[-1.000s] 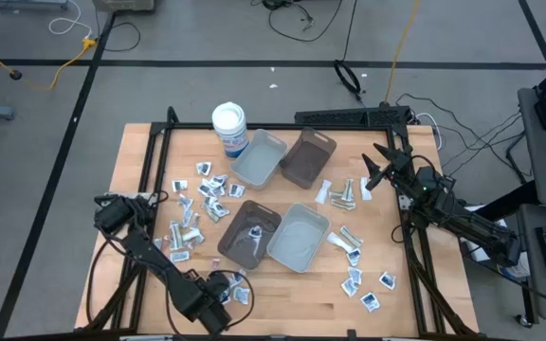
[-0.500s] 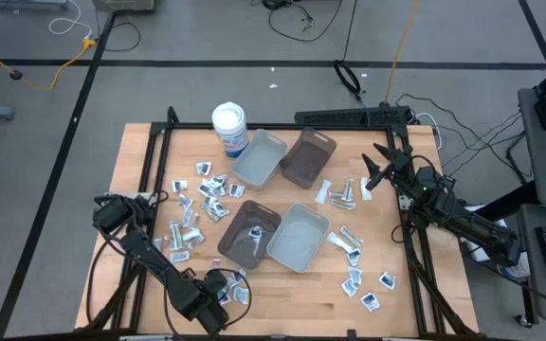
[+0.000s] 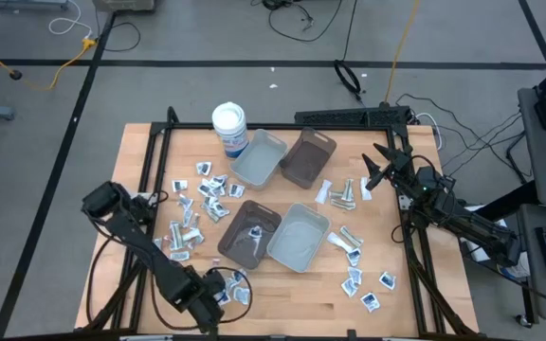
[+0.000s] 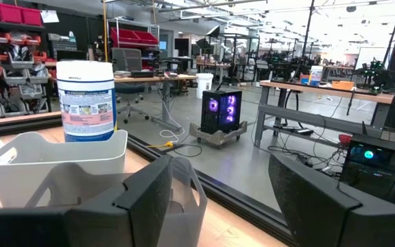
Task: Pick & Place First Aid Supplies
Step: Put the blue alcohol pad into the bottom black bin
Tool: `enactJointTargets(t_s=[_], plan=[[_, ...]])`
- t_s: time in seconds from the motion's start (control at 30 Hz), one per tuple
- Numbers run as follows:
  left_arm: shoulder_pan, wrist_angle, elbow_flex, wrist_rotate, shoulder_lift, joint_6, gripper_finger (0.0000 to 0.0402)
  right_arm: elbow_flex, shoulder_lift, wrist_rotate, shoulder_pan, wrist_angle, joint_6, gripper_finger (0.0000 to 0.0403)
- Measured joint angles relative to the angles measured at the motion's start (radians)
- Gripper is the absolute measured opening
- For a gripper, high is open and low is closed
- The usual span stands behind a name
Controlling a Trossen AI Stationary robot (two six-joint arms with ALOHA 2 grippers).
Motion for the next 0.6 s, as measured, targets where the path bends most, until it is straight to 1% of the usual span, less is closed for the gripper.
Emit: enactJointTargets(t_s=[0.1, 0.27, 0.4, 0.5, 0.6], plan=[[0.01, -0.016, 0.0, 0.0, -0.043, 0.043, 0.0017, 0.0, 0.0, 0.0, 0.0, 0.0, 0.0, 0.0238], [0.023, -0.056, 0.0, -0.001, -0.125, 0.115, 0.0007, 0.0, 0.0, 0.0, 0.0, 0.0, 0.0, 0.0238], [0.037, -0.117, 0.001, -0.005, -0.184, 0.131, 0.0013, 0.0, 0.0, 0.0, 0.0, 0.0, 0.0, 0.0238], [0.079, -0.165, 0.001, 0.0, -0.197, 0.158, 0.0007, 0.0, 0.0, 0.0, 0.0, 0.0, 0.0, 0.0238], [0.159, -0.191, 0.001, 0.003, -0.197, 0.231, 0.0008, 0.0, 0.0, 0.0, 0.0, 0.0, 0.0, 0.0238]])
